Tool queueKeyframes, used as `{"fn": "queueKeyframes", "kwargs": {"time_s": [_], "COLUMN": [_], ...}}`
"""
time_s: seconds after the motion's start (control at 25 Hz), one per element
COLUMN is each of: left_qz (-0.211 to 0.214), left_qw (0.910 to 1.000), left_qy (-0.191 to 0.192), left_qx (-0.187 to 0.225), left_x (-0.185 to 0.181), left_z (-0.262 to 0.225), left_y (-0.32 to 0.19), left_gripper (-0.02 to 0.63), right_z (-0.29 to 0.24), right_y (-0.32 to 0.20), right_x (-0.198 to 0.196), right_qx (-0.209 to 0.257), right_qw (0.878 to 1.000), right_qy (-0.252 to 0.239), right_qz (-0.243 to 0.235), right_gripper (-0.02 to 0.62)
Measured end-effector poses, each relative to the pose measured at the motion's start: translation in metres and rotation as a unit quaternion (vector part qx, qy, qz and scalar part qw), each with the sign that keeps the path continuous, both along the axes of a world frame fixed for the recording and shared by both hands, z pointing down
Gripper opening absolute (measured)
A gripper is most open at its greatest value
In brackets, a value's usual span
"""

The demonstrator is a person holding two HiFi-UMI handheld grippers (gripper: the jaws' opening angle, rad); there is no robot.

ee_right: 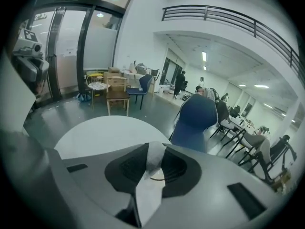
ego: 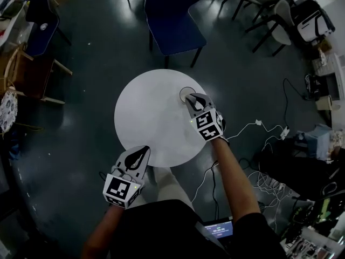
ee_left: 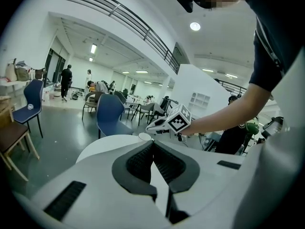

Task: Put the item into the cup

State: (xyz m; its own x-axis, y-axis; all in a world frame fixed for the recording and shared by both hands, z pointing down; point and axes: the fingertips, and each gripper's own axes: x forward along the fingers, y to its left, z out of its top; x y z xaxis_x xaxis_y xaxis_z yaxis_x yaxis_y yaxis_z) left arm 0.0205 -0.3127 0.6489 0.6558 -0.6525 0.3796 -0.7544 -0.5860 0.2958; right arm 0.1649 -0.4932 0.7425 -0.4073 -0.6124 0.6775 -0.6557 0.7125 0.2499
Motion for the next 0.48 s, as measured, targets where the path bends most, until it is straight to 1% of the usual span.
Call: {"fn": "queueKeyframes", "kwargs": {"time_s": [0.28, 0.48], "left_qz": [-0.023, -0.047], "left_qw": [0.9995, 0.9984], "left_qy": [-0.007, -0.006], "left_qx": [-0.02, -0.03], "left_x": [-0.013, -0.017], "left_z": [0.024, 0.025], "left_y": [0.0, -0.007], "left_gripper": [0.015, 0.015], "right_z": [0.035, 0.055], "right_y": [-0.024, -0.031], "right_x": [0.004, 0.005], "right_qx": [-0.01, -0.015], "right_qw": [0.999, 0.998], "right_qy": [0.042, 0.06], "right_qz": [-0.01, -0.016], "right_gripper": [0.075, 0.075]}}
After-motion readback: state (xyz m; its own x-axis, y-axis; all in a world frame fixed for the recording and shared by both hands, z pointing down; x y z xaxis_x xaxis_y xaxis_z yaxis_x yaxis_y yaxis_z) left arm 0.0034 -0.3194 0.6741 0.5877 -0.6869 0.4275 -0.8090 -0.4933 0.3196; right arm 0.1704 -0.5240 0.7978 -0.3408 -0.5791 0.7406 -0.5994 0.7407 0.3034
